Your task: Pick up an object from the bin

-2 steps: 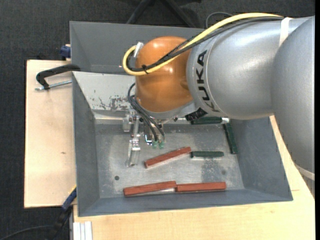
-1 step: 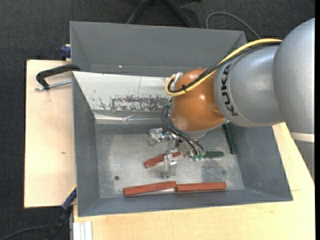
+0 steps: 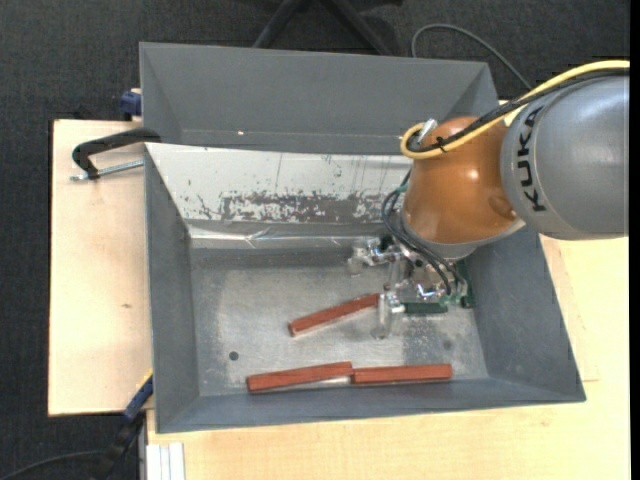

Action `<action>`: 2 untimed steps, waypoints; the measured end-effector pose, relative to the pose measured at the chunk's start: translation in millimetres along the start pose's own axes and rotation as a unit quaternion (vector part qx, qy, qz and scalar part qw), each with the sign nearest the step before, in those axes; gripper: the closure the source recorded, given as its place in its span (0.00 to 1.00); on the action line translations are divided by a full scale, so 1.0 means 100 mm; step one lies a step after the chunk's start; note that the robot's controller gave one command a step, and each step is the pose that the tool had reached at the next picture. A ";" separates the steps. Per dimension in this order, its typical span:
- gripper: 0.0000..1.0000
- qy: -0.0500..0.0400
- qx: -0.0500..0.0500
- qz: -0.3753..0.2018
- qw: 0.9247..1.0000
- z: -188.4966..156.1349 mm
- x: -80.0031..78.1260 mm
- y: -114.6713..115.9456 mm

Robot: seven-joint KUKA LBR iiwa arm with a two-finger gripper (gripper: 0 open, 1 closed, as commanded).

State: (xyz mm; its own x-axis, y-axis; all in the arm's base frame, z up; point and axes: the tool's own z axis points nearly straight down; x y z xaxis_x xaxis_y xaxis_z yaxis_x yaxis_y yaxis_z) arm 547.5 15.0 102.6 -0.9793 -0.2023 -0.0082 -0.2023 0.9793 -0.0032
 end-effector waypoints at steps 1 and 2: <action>0.00 0.001 -0.003 0.042 0.999 -0.09 -0.02 0.40; 0.00 0.005 -0.002 -0.005 1.000 0.34 0.06 0.17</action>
Offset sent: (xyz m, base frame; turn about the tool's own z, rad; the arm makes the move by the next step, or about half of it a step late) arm -0.0074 0.0363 0.0080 0.0870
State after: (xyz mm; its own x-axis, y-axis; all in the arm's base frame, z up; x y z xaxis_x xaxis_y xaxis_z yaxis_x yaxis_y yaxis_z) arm 538.7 30.9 68.9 -0.9774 -0.2116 0.0027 -0.2116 0.9774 0.0003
